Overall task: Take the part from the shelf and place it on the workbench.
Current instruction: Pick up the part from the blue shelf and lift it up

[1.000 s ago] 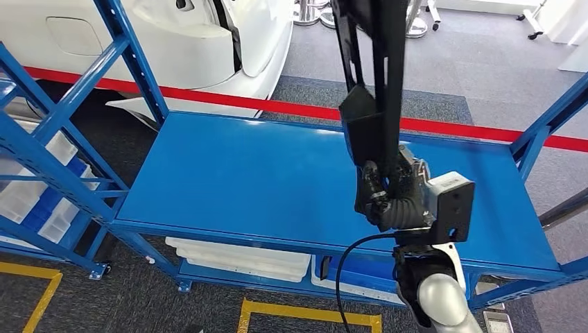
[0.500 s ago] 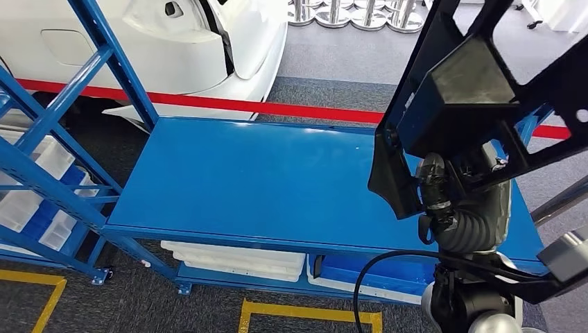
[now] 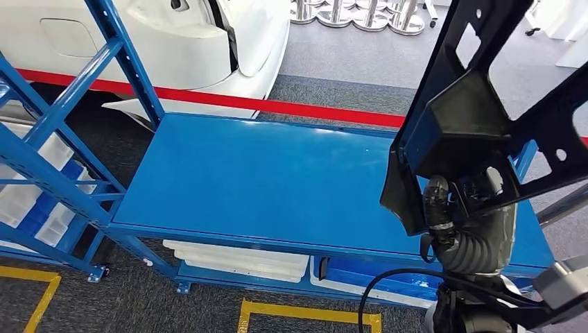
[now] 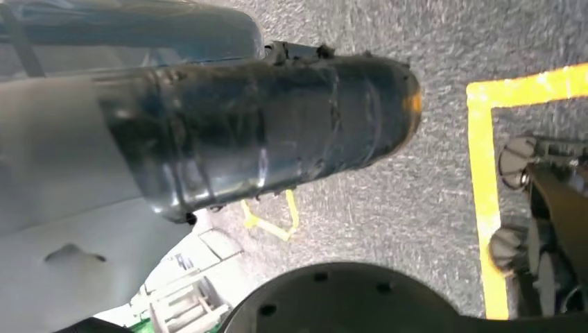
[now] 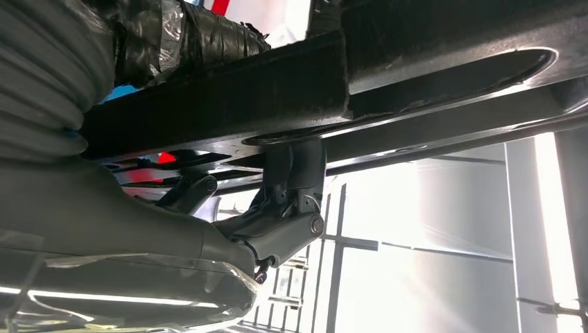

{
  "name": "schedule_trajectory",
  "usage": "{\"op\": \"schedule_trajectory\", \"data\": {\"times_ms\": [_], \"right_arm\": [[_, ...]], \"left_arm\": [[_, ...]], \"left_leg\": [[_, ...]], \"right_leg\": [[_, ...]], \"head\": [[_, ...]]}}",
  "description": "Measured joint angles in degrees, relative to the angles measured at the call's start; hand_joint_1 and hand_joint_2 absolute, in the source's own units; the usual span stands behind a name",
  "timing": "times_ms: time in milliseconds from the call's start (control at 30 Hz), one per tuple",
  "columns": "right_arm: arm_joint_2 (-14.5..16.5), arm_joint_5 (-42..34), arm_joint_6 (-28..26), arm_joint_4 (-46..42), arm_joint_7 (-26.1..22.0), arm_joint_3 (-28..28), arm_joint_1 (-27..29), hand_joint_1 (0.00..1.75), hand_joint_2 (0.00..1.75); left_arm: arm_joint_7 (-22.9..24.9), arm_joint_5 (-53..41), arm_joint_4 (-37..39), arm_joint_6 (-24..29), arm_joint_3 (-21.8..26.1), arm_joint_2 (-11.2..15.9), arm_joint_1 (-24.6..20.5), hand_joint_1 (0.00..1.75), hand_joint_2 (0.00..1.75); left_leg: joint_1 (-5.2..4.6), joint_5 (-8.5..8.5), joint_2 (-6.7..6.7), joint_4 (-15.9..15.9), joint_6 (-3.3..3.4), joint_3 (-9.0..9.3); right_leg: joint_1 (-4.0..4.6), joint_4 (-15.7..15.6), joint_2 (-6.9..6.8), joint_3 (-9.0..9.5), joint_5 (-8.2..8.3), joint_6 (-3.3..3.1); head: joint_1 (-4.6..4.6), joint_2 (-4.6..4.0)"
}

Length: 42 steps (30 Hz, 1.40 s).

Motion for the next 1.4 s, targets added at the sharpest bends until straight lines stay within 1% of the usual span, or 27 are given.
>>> {"op": "schedule_trajectory", "data": {"times_ms": [67,100,133,167,233,267,300,400,467,533,567,600,633,667,733,767,800,900,933,967,1067,1133,1167,1200,1267,1333,1400], "right_arm": [[-0.3,-0.1,0.0,0.0,-0.2,-0.3,1.1,1.75,1.75],[-0.4,-0.2,0.0,0.0,-0.2,-0.5,1.6,1.75,1.75],[-0.5,-0.2,0.0,0.0,-0.2,-0.7,2.0,1.75,1.75],[-0.6,-0.3,0.0,0.1,-0.3,-0.9,2.2,1.75,1.75],[-0.8,-0.3,0.0,0.0,-0.3,-1.2,2.3,1.75,1.75],[-0.8,-0.3,0.0,0.0,-0.3,-1.3,2.3,1.75,1.75],[-0.9,-0.3,0.1,-0.1,-0.3,-1.4,2.4,1.75,1.75],[-1.0,-0.3,0.1,-0.1,-0.3,-1.6,3.1,1.75,1.75],[-1.2,-0.4,0.0,-0.1,-0.3,-1.7,3.4,1.75,1.75],[-1.3,-0.6,0.0,-0.1,-0.3,-1.8,3.7,1.75,1.75],[-1.3,-0.6,0.0,-0.1,-0.3,-1.8,3.9,1.75,1.75],[-1.4,-0.7,0.0,-0.1,-0.3,-1.9,4.2,1.75,1.75],[-1.4,-0.7,0.0,-0.1,-0.3,-1.9,4.4,1.75,1.75],[-1.4,-0.7,0.0,0.0,-0.3,-1.9,4.5,1.75,1.75],[-1.4,-0.7,0.0,-0.1,-0.3,-2.0,4.6,1.75,1.75],[-1.5,-0.7,0.0,-0.1,-0.3,-2.1,4.6,1.75,1.75],[-1.5,-0.7,0.0,-0.1,-0.3,-2.2,4.6,1.75,1.75],[-1.7,-0.8,0.0,-0.1,-0.3,-2.4,4.7,1.75,1.75],[-1.8,-0.9,0.0,-0.1,-0.3,-2.4,4.7,1.75,1.75],[-1.9,-1.0,0.0,-0.1,-0.3,-2.5,4.7,1.75,1.75],[-2.2,-1.1,0.0,-0.1,-0.3,-2.7,5.0,1.75,1.75],[-2.3,-1.1,0.0,-0.1,-0.2,-2.7,5.2,1.75,1.75],[-2.4,-1.1,0.0,-0.1,-0.1,-2.7,5.2,1.75,1.75],[-2.4,-1.2,0.0,-0.1,-0.1,-2.7,5.3,1.75,1.75],[-2.5,-1.3,0.0,-0.1,-0.1,-2.7,5.2,1.75,1.75],[-2.6,-1.4,0.0,-0.1,-0.1,-2.8,5.1,1.75,1.75],[-2.6,-1.5,0.0,-0.1,-0.1,-2.8,5.2,1.75,1.75]], "left_arm": [[-0.1,-0.2,0.0,0.2,0.0,-0.4,0.0,0.00,0.00],[-0.1,-0.3,0.0,0.4,0.0,-0.5,0.0,0.00,0.00],[-0.2,-0.4,0.0,0.6,0.0,-0.6,0.0,0.00,0.00],[-0.2,-0.4,0.0,0.7,0.0,-0.7,-0.1,0.00,0.00],[-0.3,-0.5,0.0,0.7,0.0,-0.7,-0.1,0.00,0.00],[-0.3,-0.6,0.0,0.7,0.0,-0.7,-0.2,0.00,0.00],[-0.4,-0.6,0.0,0.7,0.0,-0.7,-0.2,0.00,0.00],[-0.6,-0.6,0.0,0.7,0.0,-0.7,-0.2,0.00,0.00],[-0.6,-0.7,0.0,0.7,0.0,-0.6,-0.1,0.00,0.00],[-0.7,-0.7,0.0,0.6,0.0,-0.2,-0.1,0.00,0.00],[-0.7,-0.7,0.0,0.6,0.0,0.1,-0.1,0.00,0.00],[-0.8,-0.7,0.0,0.6,0.0,0.3,-0.1,0.00,0.00],[-0.8,-0.8,0.0,0.6,0.0,0.6,-0.1,0.00,0.00],[-0.8,-0.8,0.0,0.6,0.0,0.7,-0.1,0.00,0.00],[-0.8,-0.8,0.0,0.6,0.0,0.9,-0.3,0.00,0.00],[-0.9,-0.8,0.0,0.6,0.0,1.0,-0.4,0.00,0.00],[-0.9,-0.8,0.0,0.6,0.0,1.0,-0.5,0.00,0.00],[-0.9,-0.8,0.0,0.6,0.0,1.0,-0.4,0.00,0.00],[-0.9,-0.9,0.0,0.6,0.0,0.9,-0.4,0.00,0.00],[-0.9,-0.9,0.0,0.6,0.0,0.8,-0.4,0.00,0.00],[-1.0,-1.0,0.0,0.7,0.0,0.2,-0.5,0.00,0.00],[-1.0,-1.1,0.0,0.7,0.0,-0.1,-0.5,0.00,0.00],[-1.1,-1.1,0.0,0.7,0.0,-0.2,-0.4,0.00,0.00],[-1.1,-1.1,0.0,0.7,0.0,-0.3,-0.4,0.00,0.00],[-1.2,-1.2,0.0,0.7,0.0,-0.3,-0.5,0.00,0.00],[-1.2,-1.2,-0.1,0.6,0.0,-0.3,-0.5,0.00,0.00],[-1.3,-1.2,-0.1,0.6,0.0,-0.3,-0.5,0.00,0.00]], "left_leg": [[-0.04,0.34,0.01,0.0,0.17,-0.53],[-0.06,0.55,0.01,0.0,0.17,-0.80],[-0.07,0.77,0.01,0.0,0.11,-1.05],[-0.09,1.02,-0.01,0.0,0.01,-1.27],[-0.19,1.55,-0.06,0.0,-0.36,-1.64],[-0.24,1.85,-0.08,0.0,-0.68,-1.82],[-0.24,2.13,-0.07,0.0,-1.05,-1.97],[-0.03,2.72,-0.09,-0.3,-2.29,-2.26],[-0.05,-0.19,-0.11,2.5,-2.74,-3.42],[-0.08,-5.70,-0.08,9.6,-2.91,-5.73],[-0.08,-7.80,-0.08,13.1,-3.01,-6.60],[-0.08,-8.88,-0.07,15.2,-3.08,-6.65],[-0.08,-8.83,-0.07,14.9,-3.12,-5.50],[-0.08,-7.87,-0.06,12.3,-3.09,-3.14],[-0.14,-5.70,-0.10,3.6,-2.77,3.11],[-0.22,-5.10,-0.18,0.4,-2.43,5.17],[-0.34,-4.89,-0.26,-1.3,-2.04,6.20],[-0.49,-3.93,-0.23,-1.6,-0.83,5.77],[-0.38,-3.38,-0.12,-1.7,-0.45,5.41],[-0.23,-2.76,-0.01,-1.8,-0.13,4.89],[-0.15,-1.17,0.17,-1.8,0.27,2.71],[-0.16,-0.37,0.20,-1.8,0.19,1.56],[-0.16,-0.01,0.19,-1.7,0.10,1.07],[-0.15,0.33,0.19,-1.7,-0.01,0.64],[-0.17,1.13,0.16,-1.7,-0.41,-0.25],[-0.29,1.89,0.16,-1.6,-1.05,-0.80],[-0.25,2.64,0.18,-1.8,-1.87,-1.04]], "right_leg": [[-0.34,7.6,-0.01,-3.01,-3.47,0.46],[-0.44,9.1,-0.01,-3.48,-3.84,0.52],[-0.50,8.4,-0.01,-2.81,-3.16,0.46],[-0.51,5.2,-0.02,-0.94,-1.62,0.24],[-0.33,-3.6,-0.09,4.09,1.40,-0.48],[-0.19,-6.8,-0.14,5.75,2.28,-0.77],[-0.02,-8.4,-0.18,6.47,2.62,-1.00],[0.16,-9.2,-0.29,6.06,3.74,-1.71],[-0.07,-10.1,-0.49,5.61,5.09,-2.38],[-0.15,-10.3,-0.58,4.58,6.20,-2.77],[-0.12,-10.3,-0.59,3.91,6.70,-2.83],[-0.10,-10.2,-0.59,3.21,7.17,-2.80],[-0.08,-10.1,-0.58,2.50,7.64,-2.73],[-0.09,-9.9,-0.55,1.85,8.05,-2.62],[-0.04,-9.2,-0.47,0.78,8.64,-2.24],[0.01,-8.9,-0.46,0.43,8.86,-1.96],[0.03,-8.6,-0.47,0.21,9.09,-1.62],[-0.11,-8.6,-0.43,-0.07,9.81,-0.50],[-0.16,-8.0,-0.35,-0.51,9.04,-0.15],[-0.24,-6.3,-0.28,-1.32,7.30,0.16],[-0.70,5.0,-0.24,-5.11,-0.52,0.92],[-0.86,9.8,-0.25,-6.03,-2.34,1.14],[-0.91,9.7,-0.25,-5.24,-1.78,1.14],[-0.94,7.7,-0.25,-3.56,-0.66,1.06],[-0.94,-0.5,-0.26,2.64,1.80,0.62],[-0.75,-8.2,-0.25,7.74,2.38,0.00],[-0.43,-10.4,-0.24,8.61,2.26,-0.62]], "head": [[0.06,0.00],[0.06,0.00],[0.06,0.00],[0.07,0.00],[0.07,0.00],[0.04,0.00],[0.02,0.00],[-0.01,0.00],[-0.06,0.00],[-0.11,0.00],[-0.10,0.00],[-0.10,0.00],[-0.10,0.00],[-0.11,0.00],[-0.14,0.00],[-0.07,0.00],[-0.03,0.00],[0.06,0.00],[0.14,0.00],[0.19,0.00],[0.32,0.00],[0.33,0.00],[0.33,0.00],[0.33,0.00],[0.33,0.00],[0.27,0.00],[0.20,0.00]]}}
